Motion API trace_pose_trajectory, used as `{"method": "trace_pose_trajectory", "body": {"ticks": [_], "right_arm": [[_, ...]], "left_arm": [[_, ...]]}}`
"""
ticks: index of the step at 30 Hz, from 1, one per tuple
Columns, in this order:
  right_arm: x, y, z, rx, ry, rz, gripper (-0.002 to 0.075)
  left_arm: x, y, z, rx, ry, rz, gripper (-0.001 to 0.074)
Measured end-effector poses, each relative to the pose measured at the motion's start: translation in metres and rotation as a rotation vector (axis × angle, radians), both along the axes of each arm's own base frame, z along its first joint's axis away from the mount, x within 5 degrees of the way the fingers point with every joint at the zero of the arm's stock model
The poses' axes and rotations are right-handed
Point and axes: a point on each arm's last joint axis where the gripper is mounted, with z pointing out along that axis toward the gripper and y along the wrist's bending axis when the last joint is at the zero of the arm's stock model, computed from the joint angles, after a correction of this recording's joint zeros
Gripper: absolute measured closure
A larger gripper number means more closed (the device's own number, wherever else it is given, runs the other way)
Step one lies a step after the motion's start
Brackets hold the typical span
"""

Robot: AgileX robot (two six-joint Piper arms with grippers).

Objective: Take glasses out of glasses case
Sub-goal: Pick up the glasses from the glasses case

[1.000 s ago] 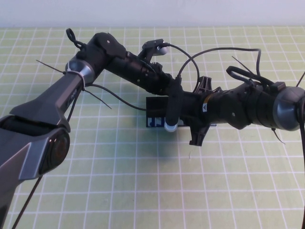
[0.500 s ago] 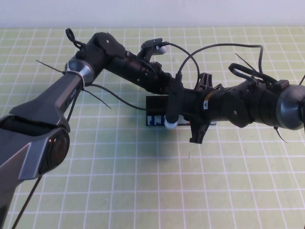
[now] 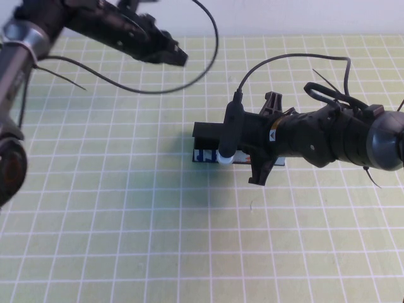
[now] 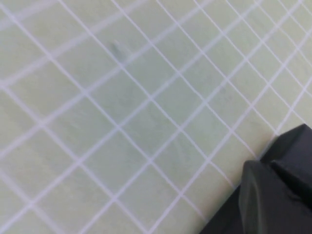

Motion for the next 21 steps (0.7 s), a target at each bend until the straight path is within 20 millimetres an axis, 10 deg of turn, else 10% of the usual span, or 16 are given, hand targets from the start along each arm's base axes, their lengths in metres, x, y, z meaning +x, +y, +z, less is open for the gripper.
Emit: {"method": "trace_pose_trajectory", "body": {"ticks": [5,8,21], "right_arm": [[0.0,0.0,0.0,0.005,-0.002,-0.002,0.0709],[0.0,0.0,0.0,0.007,-0.002,-0.003,0.071],[0.0,0.0,0.002,0.041,0.011,-0.028,0.071]], "left_arm": [[-0.023,0.033,0.063,0.029,-0.113,0.041,0.0739],[-0.047,0.031,0.068,0.051,-0.112,-0.026,0.0739],[-0.15,0.017,-0.04,-0.085,-0.203,-0.34,0.0739]]}}
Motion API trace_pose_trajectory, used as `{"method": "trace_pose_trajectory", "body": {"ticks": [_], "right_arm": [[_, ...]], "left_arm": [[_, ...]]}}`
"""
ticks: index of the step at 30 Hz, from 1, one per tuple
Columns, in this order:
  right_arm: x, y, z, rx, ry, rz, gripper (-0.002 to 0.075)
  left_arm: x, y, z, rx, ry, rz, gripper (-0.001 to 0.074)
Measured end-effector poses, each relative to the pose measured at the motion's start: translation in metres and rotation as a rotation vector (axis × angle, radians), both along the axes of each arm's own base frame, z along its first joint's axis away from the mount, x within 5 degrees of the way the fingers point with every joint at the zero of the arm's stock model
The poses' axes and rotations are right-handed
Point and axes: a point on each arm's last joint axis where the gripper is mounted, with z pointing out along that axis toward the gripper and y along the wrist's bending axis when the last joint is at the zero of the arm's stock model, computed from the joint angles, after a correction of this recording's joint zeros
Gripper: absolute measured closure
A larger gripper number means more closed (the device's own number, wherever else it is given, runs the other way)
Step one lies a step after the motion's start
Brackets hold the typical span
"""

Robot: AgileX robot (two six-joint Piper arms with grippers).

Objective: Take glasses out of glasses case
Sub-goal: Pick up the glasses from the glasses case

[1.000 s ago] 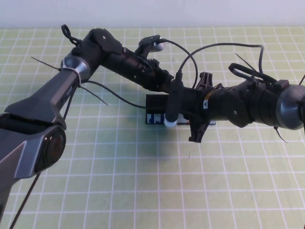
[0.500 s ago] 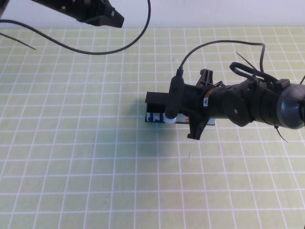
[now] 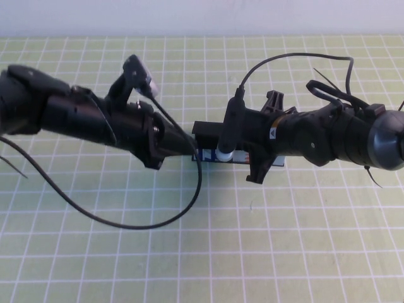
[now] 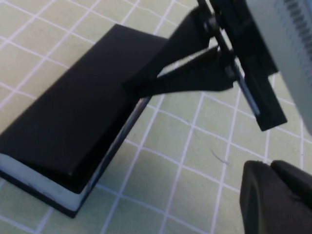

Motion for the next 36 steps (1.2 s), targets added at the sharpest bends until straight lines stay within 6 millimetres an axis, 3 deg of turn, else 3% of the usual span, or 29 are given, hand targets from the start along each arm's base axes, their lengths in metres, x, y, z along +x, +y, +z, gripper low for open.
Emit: {"method": "trace_pose_trajectory", "body": {"ticks": [6,15,28,36], "right_arm": [[-0.002,-0.001,0.009,0.029,-0.007,-0.014,0.0716],[-0.002,0.0,0.01,0.049,0.004,-0.029,0.072],[-0.002,0.0,0.011,0.093,0.015,-0.056,0.0721],[-0.002,0.0,0.014,0.114,0.02,-0.069,0.0722]], "left_arm": [[0.003,-0.002,-0.037,-0.049,-0.037,0.023,0.0739],[0.022,-0.006,-0.069,-0.128,-0.054,0.123,0.0739],[0.043,-0.01,-0.08,-0.156,-0.1,0.166,0.0739],[0.056,-0.024,-0.08,-0.145,-0.099,0.184,0.0739]]}}
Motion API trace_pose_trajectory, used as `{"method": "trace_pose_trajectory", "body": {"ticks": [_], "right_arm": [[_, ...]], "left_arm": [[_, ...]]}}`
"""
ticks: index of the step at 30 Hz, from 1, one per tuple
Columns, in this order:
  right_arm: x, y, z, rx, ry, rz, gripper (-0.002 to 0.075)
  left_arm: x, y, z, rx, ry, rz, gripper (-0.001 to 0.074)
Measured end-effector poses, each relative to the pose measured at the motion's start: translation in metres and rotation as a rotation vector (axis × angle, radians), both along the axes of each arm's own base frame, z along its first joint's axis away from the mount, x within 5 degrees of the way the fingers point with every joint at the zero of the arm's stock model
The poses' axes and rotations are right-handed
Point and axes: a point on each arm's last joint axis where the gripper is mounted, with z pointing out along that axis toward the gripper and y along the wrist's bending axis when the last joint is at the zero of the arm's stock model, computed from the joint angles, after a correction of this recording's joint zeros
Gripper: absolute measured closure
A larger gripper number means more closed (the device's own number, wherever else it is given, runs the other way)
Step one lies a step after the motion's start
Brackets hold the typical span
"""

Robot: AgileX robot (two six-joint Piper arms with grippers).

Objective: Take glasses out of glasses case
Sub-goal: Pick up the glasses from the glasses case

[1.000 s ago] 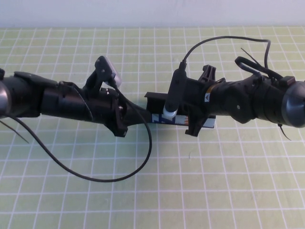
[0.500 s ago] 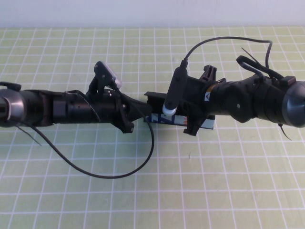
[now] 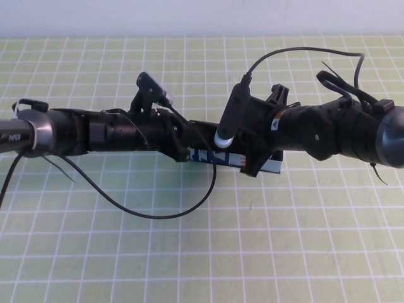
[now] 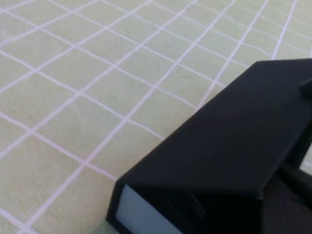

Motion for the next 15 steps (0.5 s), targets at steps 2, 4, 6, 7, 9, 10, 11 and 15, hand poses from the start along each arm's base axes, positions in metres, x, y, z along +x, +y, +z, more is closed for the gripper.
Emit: {"method": "trace_pose_trajectory", "body": {"ticks": [2,4,6,7,9,10,11,15], "right_arm": [[0.0,0.0,0.001,0.011,0.003,-0.007,0.0722],[0.0,0.0,0.002,0.024,0.006,-0.015,0.0724],[0.0,0.0,0.003,0.036,0.009,-0.022,0.0725],[0.0,0.0,0.003,0.039,0.01,-0.025,0.0725],[0.0,0.0,0.003,0.044,0.013,-0.028,0.0725],[0.0,0.001,0.003,0.047,0.012,-0.03,0.0725],[0.0,0.001,0.003,0.051,0.015,-0.032,0.0725],[0.0,0.001,0.003,0.081,0.023,-0.052,0.0725]], "left_arm": [[0.001,-0.001,-0.003,0.015,0.007,0.014,0.0739],[0.001,-0.001,-0.004,0.026,0.01,0.024,0.0739],[0.003,-0.001,-0.004,0.037,0.018,0.041,0.0739],[0.003,-0.001,-0.005,0.039,0.024,0.049,0.0739],[0.004,0.0,-0.007,0.049,0.03,0.057,0.0739],[0.004,0.0,-0.008,0.056,0.034,0.056,0.0739],[0.004,0.0,-0.01,0.061,0.04,0.055,0.0739],[0.002,0.0,-0.011,0.077,0.07,0.047,0.0739]]}}
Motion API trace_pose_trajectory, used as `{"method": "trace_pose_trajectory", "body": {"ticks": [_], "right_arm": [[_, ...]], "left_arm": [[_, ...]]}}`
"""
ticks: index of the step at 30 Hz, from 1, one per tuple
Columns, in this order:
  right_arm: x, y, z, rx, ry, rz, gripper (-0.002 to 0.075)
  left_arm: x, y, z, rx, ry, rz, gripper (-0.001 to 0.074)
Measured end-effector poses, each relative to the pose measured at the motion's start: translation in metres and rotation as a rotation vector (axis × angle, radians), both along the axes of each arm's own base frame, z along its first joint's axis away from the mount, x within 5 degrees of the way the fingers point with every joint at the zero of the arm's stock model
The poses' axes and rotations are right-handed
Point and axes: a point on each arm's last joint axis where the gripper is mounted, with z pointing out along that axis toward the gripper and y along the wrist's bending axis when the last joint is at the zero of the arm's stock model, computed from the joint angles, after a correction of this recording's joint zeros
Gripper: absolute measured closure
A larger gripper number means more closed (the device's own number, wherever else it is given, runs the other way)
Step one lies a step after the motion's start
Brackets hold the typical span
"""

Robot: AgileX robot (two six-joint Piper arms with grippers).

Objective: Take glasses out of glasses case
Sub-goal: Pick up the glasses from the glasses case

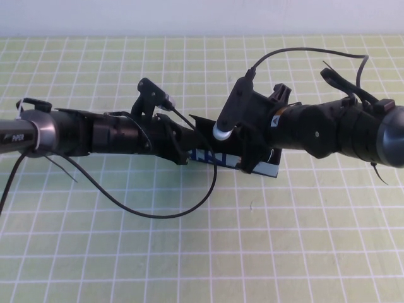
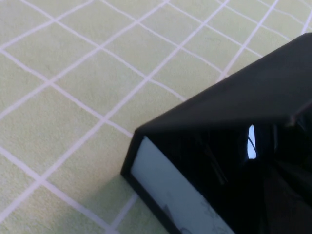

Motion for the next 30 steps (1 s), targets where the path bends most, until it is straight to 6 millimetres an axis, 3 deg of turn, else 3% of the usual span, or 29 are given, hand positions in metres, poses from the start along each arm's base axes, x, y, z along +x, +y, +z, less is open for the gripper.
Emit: {"method": "trace_pose_trajectory", "body": {"ticks": [9,21,30], "right_arm": [[0.003,-0.001,0.003,0.059,-0.01,-0.043,0.0715],[0.018,-0.022,0.008,0.219,0.009,-0.217,0.0529],[0.027,-0.025,0.01,0.298,-0.056,-0.296,0.0506]], "left_arm": [[-0.002,0.0,0.0,0.007,0.068,-0.011,0.0739],[-0.013,-0.003,0.0,-0.003,0.164,-0.094,0.0739],[-0.017,-0.004,0.001,-0.007,0.175,-0.144,0.0739]]}}
